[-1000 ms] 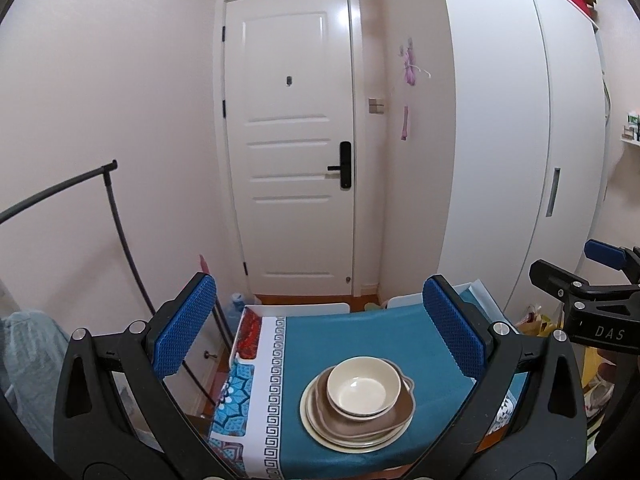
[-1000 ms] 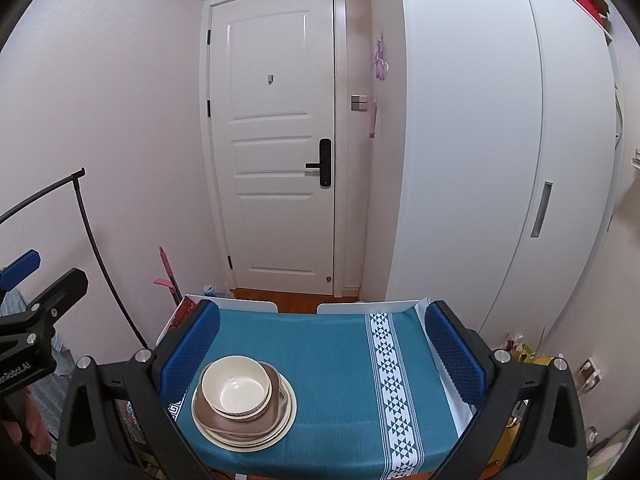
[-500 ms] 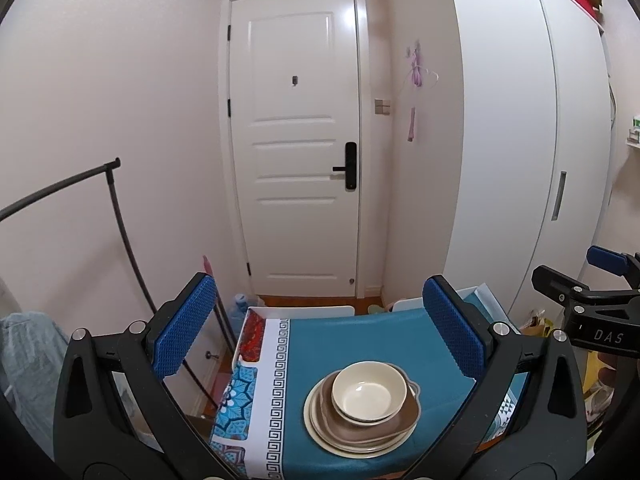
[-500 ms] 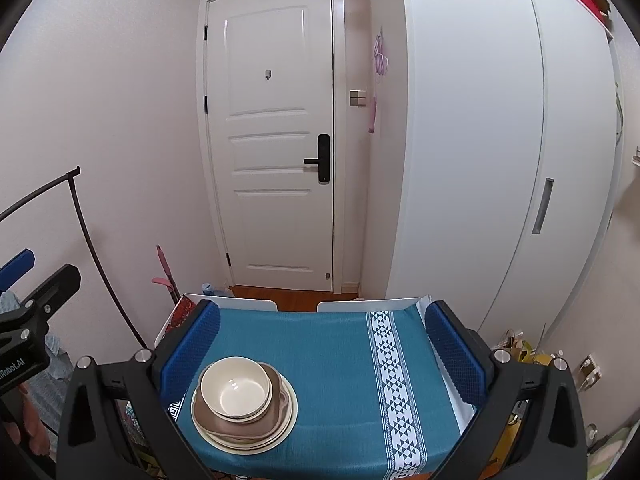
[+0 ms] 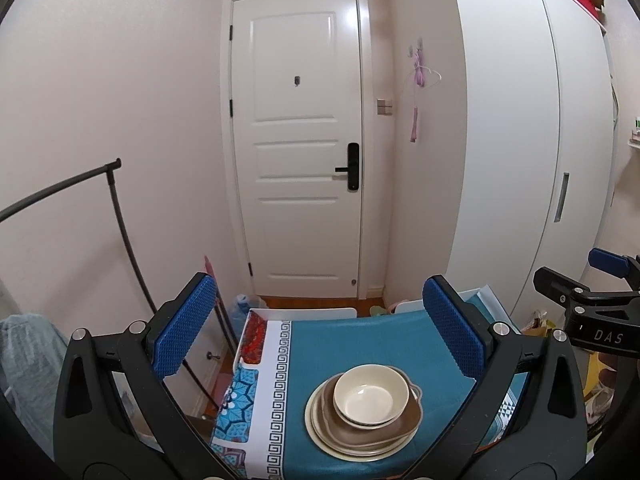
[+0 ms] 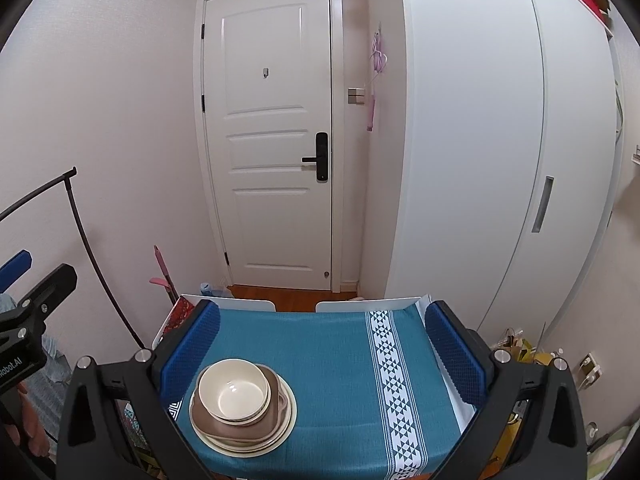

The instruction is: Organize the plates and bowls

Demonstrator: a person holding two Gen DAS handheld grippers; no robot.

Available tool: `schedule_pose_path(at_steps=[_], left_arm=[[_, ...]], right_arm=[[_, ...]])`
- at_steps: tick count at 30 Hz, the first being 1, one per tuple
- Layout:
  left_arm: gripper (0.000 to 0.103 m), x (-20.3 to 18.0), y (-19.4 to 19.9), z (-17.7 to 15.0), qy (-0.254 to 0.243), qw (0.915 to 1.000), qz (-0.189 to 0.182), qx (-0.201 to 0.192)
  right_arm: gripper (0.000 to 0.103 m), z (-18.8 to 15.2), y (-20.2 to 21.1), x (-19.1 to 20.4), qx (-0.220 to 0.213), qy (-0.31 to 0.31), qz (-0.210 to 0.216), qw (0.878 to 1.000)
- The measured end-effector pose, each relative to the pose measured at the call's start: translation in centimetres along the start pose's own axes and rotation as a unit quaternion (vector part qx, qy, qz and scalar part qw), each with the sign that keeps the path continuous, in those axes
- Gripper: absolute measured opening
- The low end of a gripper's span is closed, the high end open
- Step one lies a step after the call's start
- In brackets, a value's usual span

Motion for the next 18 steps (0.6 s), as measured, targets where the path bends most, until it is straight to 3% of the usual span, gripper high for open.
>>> schedule_pose_path(at_steps=[18], left_arm=[[0.103, 0.17, 0.57, 0.02, -0.005, 0.9997, 0.018, -0.014]], right_arm=[[0.102, 0.37, 0.05, 0.01, -0.008, -0.008, -0.003, 1.0]])
Point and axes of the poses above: each gripper's, at about its wrist camera, not at the fingertips, and y roughly against the way its jaws point, x to its left, z to its top, the point moved 3 cm from there along -y, roughly the way its jaws point, and after that the axes turned 10 degrees about x, right-handed, at the moved point
